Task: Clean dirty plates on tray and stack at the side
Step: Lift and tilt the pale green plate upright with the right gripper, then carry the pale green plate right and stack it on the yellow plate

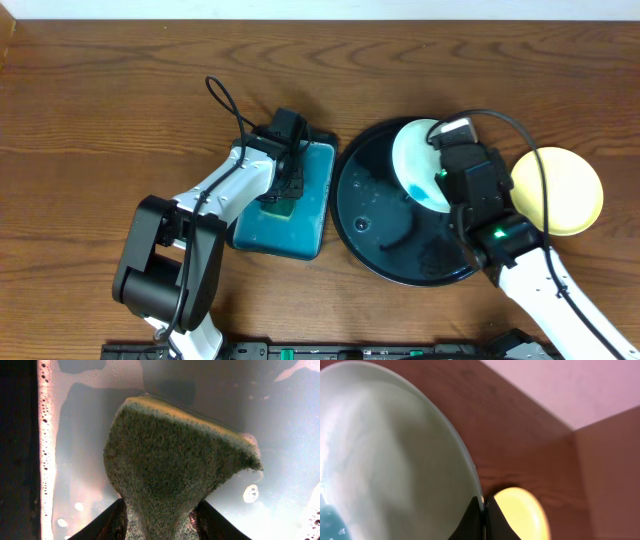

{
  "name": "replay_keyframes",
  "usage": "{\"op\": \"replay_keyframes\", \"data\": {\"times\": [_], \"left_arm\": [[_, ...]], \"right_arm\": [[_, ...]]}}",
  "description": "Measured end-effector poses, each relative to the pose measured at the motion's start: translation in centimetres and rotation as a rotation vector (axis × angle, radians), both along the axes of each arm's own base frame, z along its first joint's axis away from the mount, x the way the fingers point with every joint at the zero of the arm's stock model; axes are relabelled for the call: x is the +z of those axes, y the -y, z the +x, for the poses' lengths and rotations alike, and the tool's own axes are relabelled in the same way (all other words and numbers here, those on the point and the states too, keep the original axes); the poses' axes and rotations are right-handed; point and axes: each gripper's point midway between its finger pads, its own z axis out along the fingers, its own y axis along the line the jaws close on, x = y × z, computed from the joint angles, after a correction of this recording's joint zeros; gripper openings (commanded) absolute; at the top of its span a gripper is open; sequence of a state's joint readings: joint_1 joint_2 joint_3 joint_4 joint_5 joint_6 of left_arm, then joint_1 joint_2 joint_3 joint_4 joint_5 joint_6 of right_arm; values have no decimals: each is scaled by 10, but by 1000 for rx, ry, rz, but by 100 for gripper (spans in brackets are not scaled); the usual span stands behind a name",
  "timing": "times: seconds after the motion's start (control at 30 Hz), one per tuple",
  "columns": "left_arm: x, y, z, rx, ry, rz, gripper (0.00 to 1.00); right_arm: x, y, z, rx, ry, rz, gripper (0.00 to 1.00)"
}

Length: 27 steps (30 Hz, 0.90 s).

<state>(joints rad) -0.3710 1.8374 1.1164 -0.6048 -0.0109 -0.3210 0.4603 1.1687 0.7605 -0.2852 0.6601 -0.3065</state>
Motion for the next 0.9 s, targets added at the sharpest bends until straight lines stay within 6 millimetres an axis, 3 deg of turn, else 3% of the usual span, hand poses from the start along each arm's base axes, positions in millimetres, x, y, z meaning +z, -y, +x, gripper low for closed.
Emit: {"op": "replay_keyframes", "data": {"times": [0.3,0.5,0.9], "left_arm": [[0,0,0,0,-1,0,46],[0,0,0,0,-1,0,46],[0,0,0,0,-1,0,45]], "right_arm": [[25,-32,-6,86,78,-186,1],[41,-36,-8,75,127,-266,1],[53,-35,-9,73,143,-365,1]]}}
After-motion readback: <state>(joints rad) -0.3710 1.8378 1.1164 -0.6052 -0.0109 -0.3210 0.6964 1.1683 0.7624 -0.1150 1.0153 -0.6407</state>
